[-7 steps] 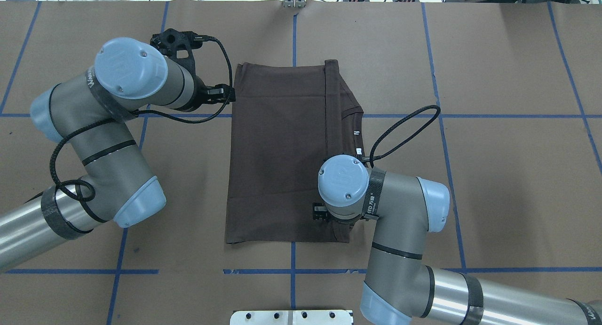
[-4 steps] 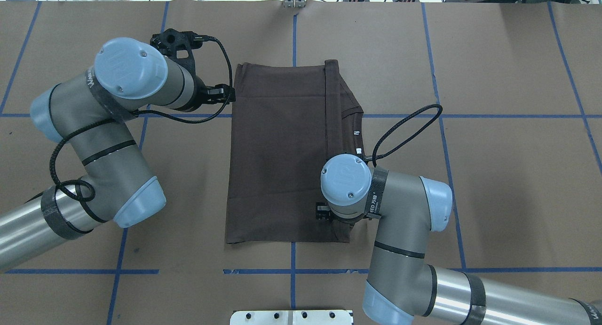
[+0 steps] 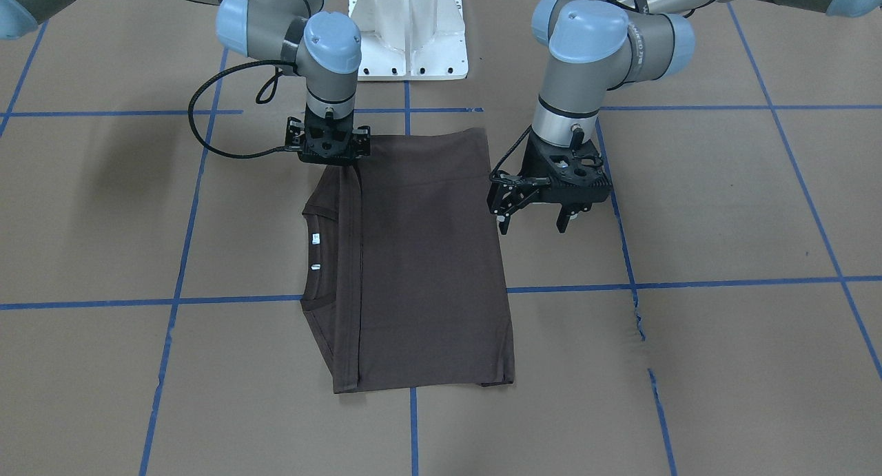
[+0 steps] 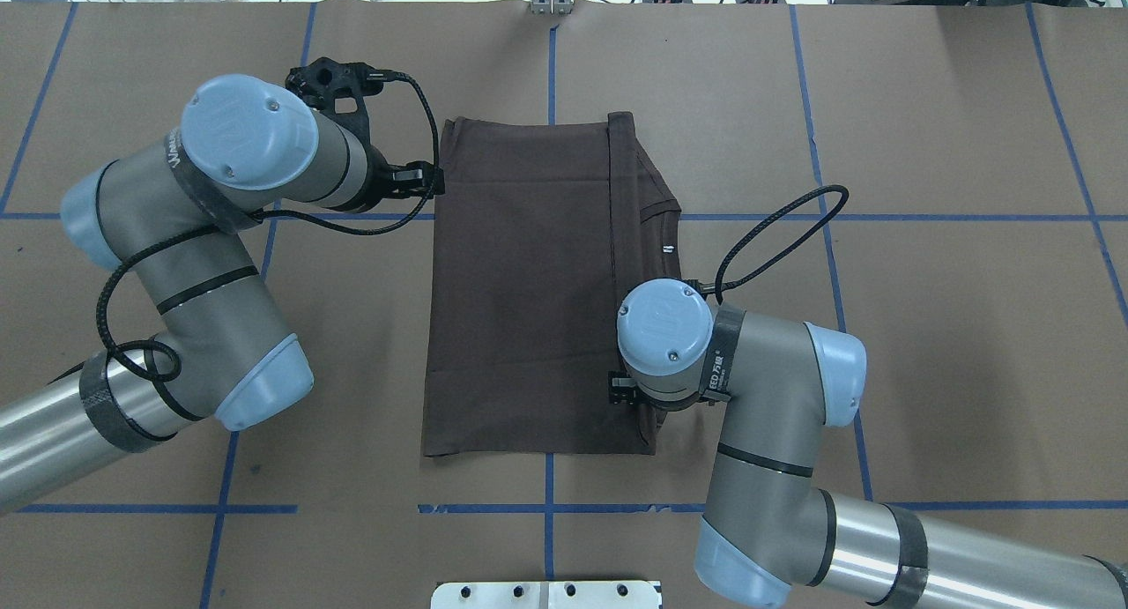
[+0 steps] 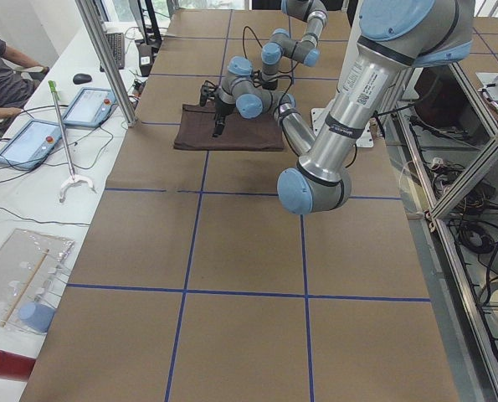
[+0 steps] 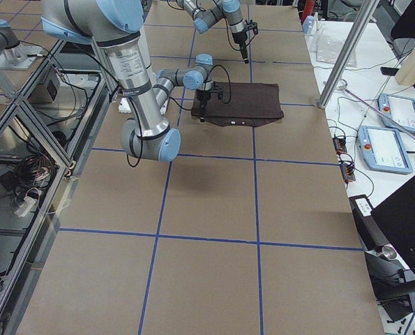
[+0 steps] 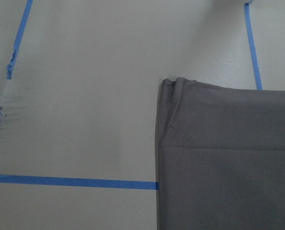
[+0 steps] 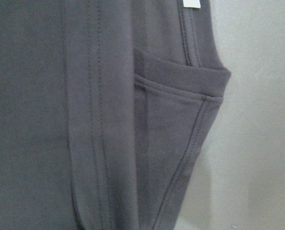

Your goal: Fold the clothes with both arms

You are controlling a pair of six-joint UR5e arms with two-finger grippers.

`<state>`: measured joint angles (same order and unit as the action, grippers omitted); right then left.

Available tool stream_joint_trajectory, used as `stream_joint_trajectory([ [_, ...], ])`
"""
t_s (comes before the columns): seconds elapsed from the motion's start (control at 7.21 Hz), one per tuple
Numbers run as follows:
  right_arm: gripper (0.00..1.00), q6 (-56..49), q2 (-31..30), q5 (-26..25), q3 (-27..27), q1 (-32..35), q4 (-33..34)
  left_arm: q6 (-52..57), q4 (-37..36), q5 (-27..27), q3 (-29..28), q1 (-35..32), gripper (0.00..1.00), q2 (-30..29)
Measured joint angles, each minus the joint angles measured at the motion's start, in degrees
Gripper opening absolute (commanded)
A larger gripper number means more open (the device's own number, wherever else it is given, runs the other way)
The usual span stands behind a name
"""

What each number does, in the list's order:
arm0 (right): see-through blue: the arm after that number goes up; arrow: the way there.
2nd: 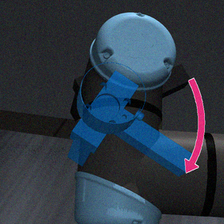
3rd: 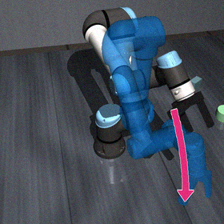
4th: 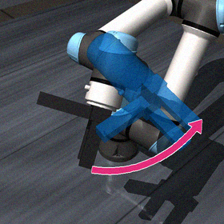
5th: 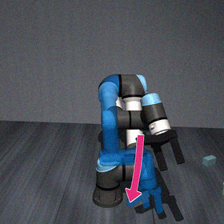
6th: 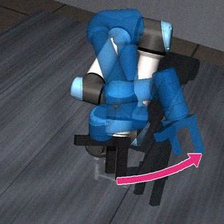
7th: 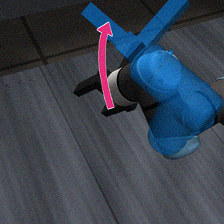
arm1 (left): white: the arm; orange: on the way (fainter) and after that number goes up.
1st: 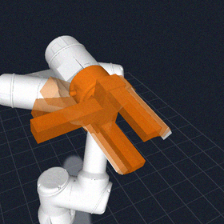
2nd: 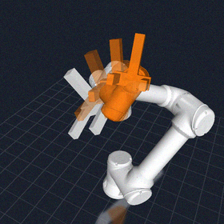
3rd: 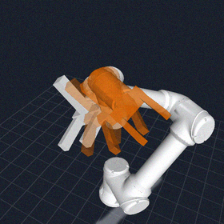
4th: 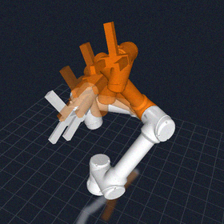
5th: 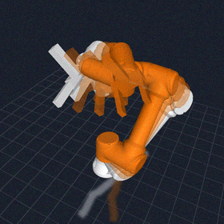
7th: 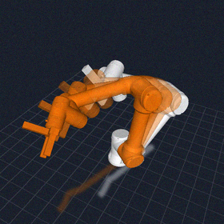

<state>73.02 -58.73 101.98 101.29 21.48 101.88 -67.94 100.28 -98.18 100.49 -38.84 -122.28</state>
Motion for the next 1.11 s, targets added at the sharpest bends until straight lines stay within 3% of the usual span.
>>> stream_joint_trajectory([
  [0.69, 1.00, -1.0, -8.3, -0.1, 6.5, 1.1, 1.4, -1.2, 0.0, 0.0, 0.1, 0.5, 1.00, -0.3],
  [1.11, 1.00, -3.8, -5.2, 0.7, 8.8, 5.0, 1.7, -3.2, 0.0, -1.7, 1.1, 1.0, 1.00, 0.5],
])
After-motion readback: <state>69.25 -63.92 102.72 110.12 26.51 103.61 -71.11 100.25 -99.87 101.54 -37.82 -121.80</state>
